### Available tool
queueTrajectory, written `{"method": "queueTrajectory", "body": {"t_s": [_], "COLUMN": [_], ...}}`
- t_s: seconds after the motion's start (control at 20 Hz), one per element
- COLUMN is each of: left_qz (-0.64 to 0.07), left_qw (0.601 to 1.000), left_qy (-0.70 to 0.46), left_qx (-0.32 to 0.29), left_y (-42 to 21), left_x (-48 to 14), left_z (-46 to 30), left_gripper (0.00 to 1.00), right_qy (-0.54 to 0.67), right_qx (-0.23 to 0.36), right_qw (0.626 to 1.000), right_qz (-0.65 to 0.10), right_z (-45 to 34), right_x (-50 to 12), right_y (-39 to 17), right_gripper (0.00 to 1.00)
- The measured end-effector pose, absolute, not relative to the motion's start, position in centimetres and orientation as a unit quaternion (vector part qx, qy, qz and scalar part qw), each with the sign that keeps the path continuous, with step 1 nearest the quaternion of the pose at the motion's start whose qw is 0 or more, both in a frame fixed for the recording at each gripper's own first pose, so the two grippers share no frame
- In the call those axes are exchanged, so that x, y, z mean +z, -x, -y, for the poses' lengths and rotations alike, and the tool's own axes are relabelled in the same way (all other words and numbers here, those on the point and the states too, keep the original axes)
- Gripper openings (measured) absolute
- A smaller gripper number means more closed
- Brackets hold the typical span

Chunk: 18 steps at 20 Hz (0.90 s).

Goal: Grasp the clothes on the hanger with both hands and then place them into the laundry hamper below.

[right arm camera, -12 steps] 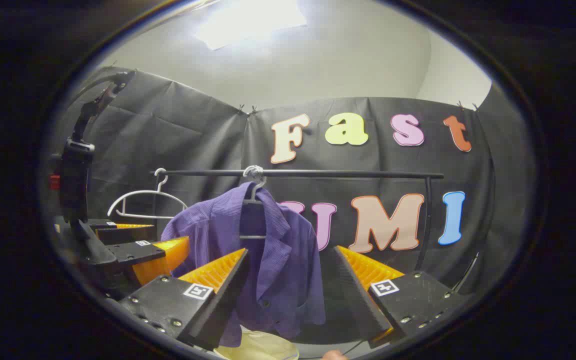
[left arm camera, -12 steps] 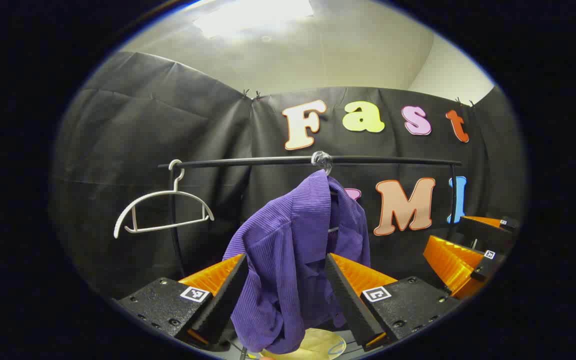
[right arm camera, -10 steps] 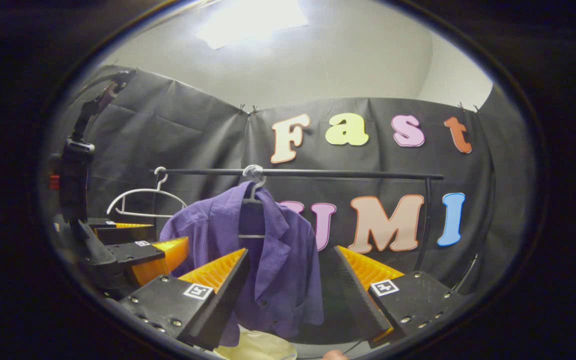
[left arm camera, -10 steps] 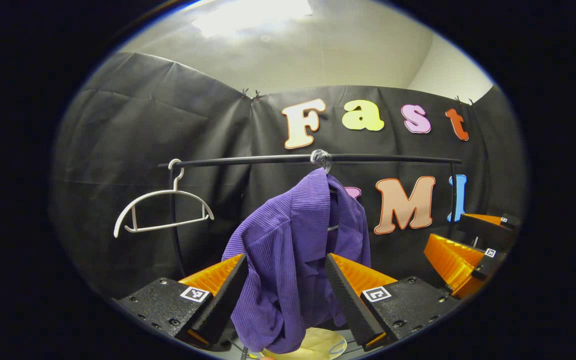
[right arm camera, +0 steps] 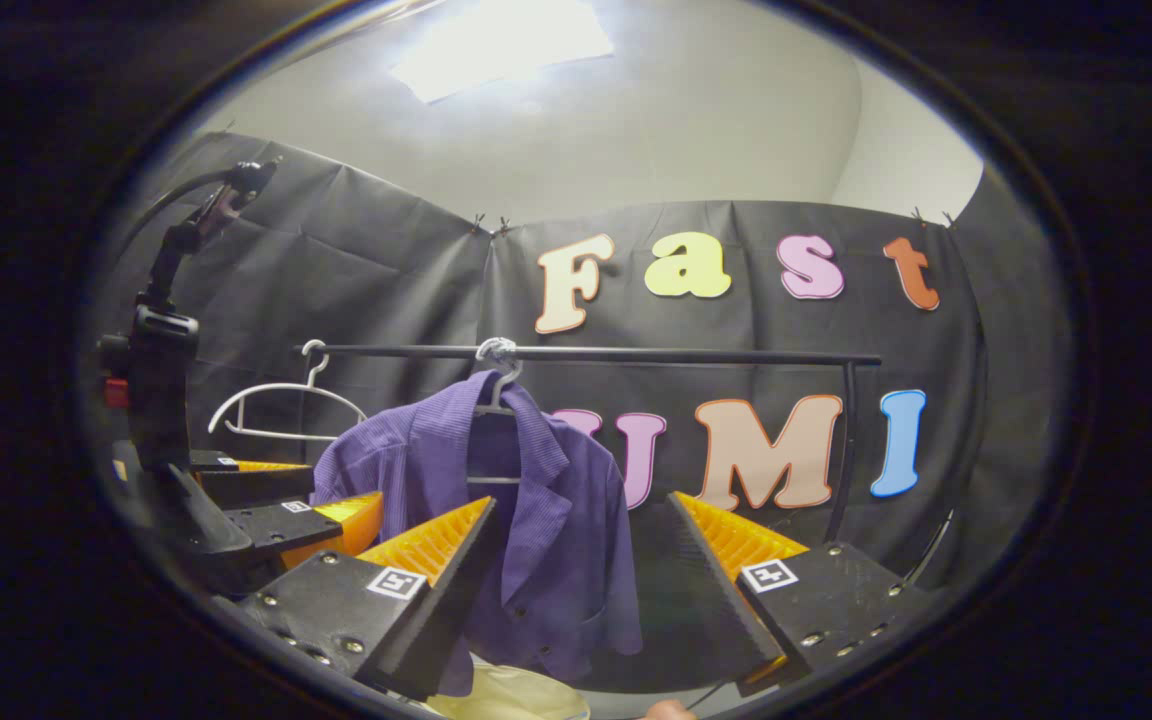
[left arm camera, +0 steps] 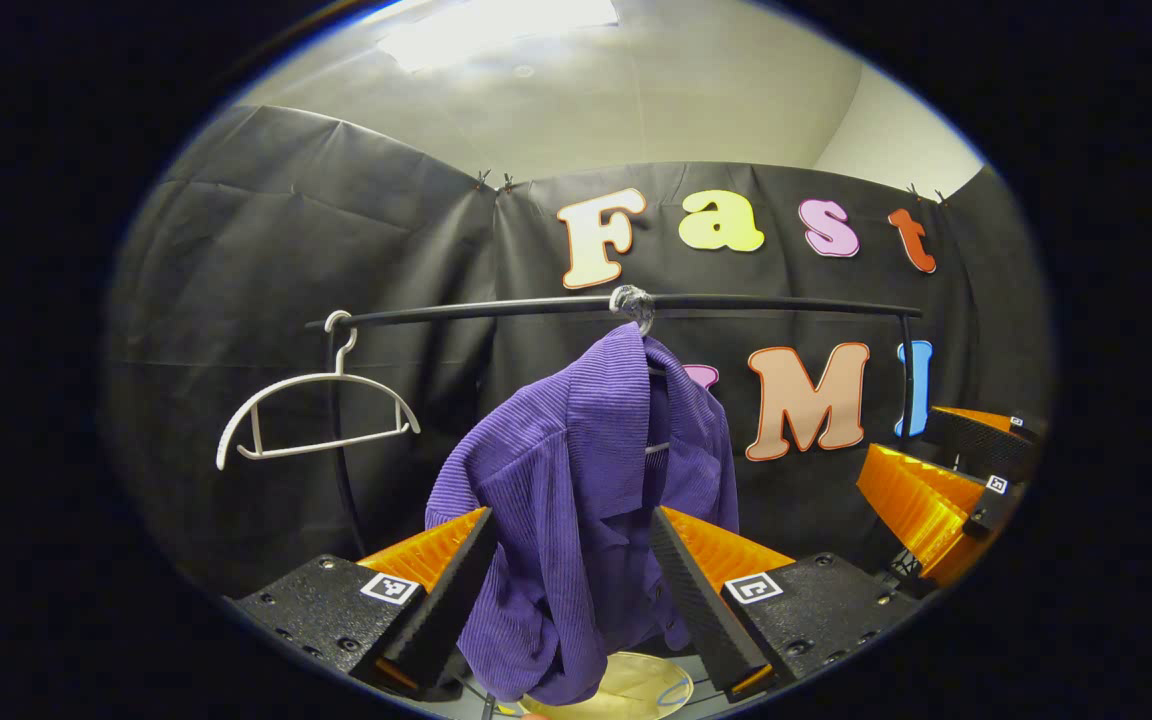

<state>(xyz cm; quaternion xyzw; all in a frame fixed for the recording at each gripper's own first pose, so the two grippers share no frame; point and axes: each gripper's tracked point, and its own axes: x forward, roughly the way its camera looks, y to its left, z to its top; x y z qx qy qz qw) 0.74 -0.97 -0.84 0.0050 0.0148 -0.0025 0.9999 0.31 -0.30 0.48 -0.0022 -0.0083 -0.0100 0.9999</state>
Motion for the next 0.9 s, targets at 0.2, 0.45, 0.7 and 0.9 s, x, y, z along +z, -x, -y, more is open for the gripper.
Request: {"method": "queueTrajectory", "body": {"t_s": [0.2,0.45,0.7,0.9], "left_qz": [-0.023,-0.048,-0.074,-0.093], "left_qw": [1.000,0.998,0.996,0.993], "left_qy": [-0.011,-0.019,-0.036,-0.043], "left_qx": [0.004,0.024,0.041,0.051], "left_y": [-1.9,-4.2,-6.5,-7.7], "left_x": [-1.8,-4.4,-7.4,-9.0], "left_z": [1.0,0.2,-0.2,-0.6], "left_gripper": [0.92,0.92,0.92,0.82], "right_qy": [-0.001,0.011,0.023,0.027], "right_qx": [-0.017,-0.026,-0.038,-0.049], "right_qw": [1.000,1.000,0.999,0.998], "right_qz": [0.006,0.004,0.005,0.003], "right_z": [0.5,0.7,0.9,1.2], "right_x": [0.4,0.4,0.5,0.6], "right_y": [-0.6,-0.8,-0.9,-1.2], "right_gripper": [0.94,0.98,0.99,0.99]}}
